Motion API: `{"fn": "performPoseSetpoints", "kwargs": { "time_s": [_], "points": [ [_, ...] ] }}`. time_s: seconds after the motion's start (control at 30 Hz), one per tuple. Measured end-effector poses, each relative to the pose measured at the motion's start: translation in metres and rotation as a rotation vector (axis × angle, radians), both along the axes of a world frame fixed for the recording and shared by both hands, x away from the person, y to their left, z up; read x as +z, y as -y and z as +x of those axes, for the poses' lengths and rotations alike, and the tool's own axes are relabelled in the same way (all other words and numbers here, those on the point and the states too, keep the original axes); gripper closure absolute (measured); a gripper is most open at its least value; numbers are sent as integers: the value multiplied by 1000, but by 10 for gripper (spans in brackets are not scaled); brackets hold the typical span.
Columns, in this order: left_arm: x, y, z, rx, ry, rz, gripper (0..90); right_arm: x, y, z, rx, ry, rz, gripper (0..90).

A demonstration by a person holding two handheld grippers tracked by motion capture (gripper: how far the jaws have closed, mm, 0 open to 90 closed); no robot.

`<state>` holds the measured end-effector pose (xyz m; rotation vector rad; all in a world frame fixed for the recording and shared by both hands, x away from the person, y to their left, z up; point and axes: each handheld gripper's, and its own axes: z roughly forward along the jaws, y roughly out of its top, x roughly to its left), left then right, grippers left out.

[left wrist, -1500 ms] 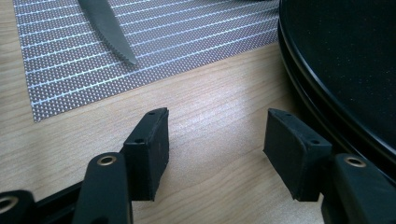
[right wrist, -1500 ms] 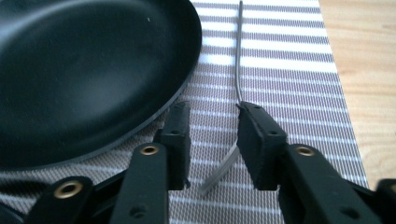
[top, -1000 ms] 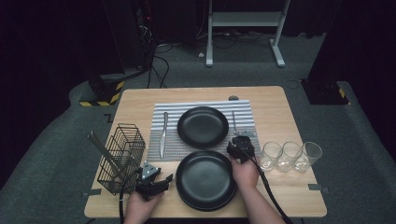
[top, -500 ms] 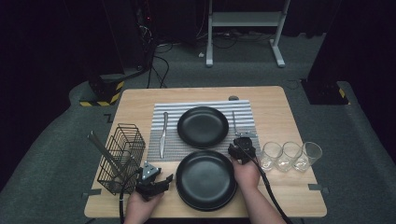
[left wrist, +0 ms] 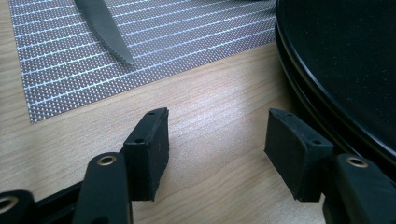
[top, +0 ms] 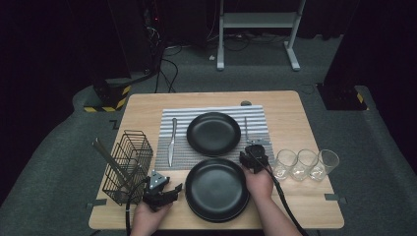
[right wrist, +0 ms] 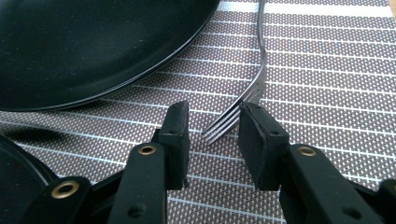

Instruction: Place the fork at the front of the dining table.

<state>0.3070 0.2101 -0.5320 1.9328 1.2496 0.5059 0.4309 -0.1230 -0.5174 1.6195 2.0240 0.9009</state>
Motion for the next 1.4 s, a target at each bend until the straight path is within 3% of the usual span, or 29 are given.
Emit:
{"fn": "performPoseSetpoints", "kwargs": {
  "time_s": [0.33,0.77,0.83,0.93,1.4],
  "points": [
    [0,0,0,-2,0,-1,401,5,1,-1,6,3,-3,636],
    [0,0,0,-3,-1,-2,398,16,4,-8,7,60,0,688],
    [0,0,0,-3,-1,-2,397,19,5,-11,2,79,-9,756],
    [0,0,0,-5,-1,-3,399,24,6,-14,-25,145,-53,869],
    [0,1,1,-3,-2,-6,399,17,3,2,-29,114,-67,858]
  ]
}}
